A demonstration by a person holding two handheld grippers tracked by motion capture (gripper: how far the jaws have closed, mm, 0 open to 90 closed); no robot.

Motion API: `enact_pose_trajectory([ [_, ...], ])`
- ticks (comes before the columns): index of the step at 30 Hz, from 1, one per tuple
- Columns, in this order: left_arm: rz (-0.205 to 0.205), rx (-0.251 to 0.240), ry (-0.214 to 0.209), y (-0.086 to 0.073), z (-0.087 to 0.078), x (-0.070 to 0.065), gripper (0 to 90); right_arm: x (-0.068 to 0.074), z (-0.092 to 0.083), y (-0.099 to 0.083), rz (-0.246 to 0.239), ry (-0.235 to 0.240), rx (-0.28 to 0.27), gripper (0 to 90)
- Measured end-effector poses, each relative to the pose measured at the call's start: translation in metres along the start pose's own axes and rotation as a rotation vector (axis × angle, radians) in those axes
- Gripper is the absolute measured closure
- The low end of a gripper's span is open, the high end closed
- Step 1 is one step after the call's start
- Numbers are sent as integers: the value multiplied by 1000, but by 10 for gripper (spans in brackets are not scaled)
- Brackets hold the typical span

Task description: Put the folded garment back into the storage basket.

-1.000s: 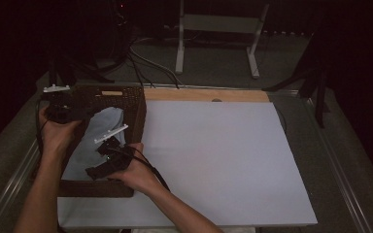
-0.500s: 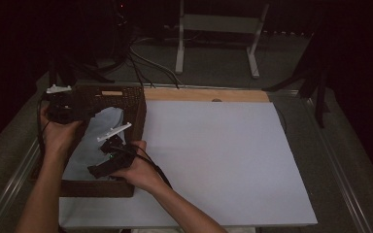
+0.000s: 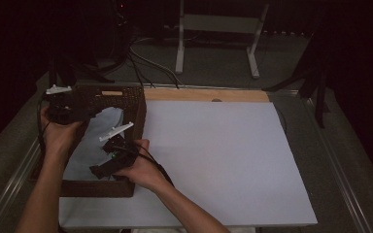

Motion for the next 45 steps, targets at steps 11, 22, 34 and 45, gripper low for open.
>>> enact_pose_trajectory([
  [11,14,-10,-26,-1,-3,-8,21,-7,-8,-2,-21,-28,-5,27],
  [22,12,-33,-44,-2,-8,-12,21,-17,-20,-5,-20,-35,-15,14],
  [34,29,-46,-76,-7,-11,-24,21,-30,-35,-10,-8,-54,-31,0],
  [45,46,-51,-107,-14,-13,-38,21,-42,-48,-16,1,-65,-44,0],
])
Point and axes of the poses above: each handheld gripper's, and its own axes: z roughly forward along the jaws, y roughly out of its top, x roughly to its left, the point moved 9 cm from there along z, roughly forward along the jaws, and after that the axes turned 1 degree about -z, right-handed, at the moved point
